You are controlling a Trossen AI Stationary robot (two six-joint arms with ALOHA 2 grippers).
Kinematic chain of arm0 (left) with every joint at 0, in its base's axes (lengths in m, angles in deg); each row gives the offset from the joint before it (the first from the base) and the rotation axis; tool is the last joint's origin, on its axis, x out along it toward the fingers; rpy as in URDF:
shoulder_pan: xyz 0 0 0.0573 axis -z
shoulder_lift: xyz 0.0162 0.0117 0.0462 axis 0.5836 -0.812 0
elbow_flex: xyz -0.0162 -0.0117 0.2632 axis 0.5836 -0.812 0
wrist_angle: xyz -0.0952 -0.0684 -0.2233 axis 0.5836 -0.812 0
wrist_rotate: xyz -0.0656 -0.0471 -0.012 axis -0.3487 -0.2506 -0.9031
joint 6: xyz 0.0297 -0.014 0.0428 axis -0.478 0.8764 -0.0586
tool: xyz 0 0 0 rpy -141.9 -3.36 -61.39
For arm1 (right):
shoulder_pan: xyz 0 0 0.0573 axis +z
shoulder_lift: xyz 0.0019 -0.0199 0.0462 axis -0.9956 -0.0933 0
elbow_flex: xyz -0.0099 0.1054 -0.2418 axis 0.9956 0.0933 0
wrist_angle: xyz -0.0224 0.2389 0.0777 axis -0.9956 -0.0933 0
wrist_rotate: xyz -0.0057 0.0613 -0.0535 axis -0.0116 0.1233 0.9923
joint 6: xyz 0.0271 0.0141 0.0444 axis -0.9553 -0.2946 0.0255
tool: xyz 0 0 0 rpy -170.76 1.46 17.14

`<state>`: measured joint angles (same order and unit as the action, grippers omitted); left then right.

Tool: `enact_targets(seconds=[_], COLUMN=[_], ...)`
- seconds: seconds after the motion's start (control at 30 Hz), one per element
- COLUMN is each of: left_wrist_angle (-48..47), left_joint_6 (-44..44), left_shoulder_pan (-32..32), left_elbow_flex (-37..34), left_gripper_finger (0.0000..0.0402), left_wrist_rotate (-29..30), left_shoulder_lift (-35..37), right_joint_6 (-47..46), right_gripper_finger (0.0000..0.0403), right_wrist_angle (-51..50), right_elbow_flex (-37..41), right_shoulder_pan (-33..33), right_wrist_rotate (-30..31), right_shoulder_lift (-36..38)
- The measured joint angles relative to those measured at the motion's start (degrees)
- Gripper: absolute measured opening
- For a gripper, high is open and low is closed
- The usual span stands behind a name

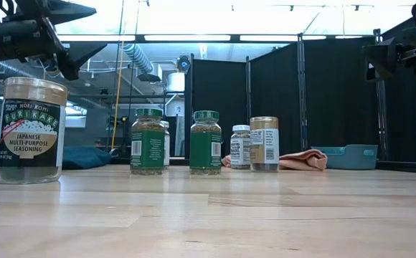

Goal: Sort spices by type
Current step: Put the bottom brown seasoning bottle into the green transparent bin

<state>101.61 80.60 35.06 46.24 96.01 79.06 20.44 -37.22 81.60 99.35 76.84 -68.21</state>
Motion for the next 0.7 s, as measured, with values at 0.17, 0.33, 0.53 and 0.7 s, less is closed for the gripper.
enact_targets(seconds=[0.17, 0.33, 0.53, 0.7], left_wrist_angle=[0.0, -0.2, 3.5, 7.1], left_joint_6=[0.8, 4.2, 4.1, 5.8], left_shoulder_pan=[0.0, 0.0, 0.0, 0.0], left_elbow_flex=[0.0, 0.0, 0.0, 0.0], left_gripper_finger=[0.0351, 0.0351, 0.0351, 0.0351], left_wrist_rotate=[0.6, 0.4, 1.2, 1.2], left_shoulder_lift=[-0.1, -0.1, -0.1, -0.1], right_joint_6=[0.0, 0.0, 0.0, 0.0], right_gripper_finger=[0.0270, 0.0271, 0.0268, 0.0270], right_wrist_angle=[0.0, 0.0, 0.4, 0.4], right_elbow_flex=[0.0, 0.0, 0.0, 0.0], right_shoulder_pan=[0.0, 0.0, 0.0, 0.0], right_wrist_rotate=[0.0, 4.0, 7.2, 7.2], right_shoulder_lift=[0.0, 0.0, 0.0, 0.0])
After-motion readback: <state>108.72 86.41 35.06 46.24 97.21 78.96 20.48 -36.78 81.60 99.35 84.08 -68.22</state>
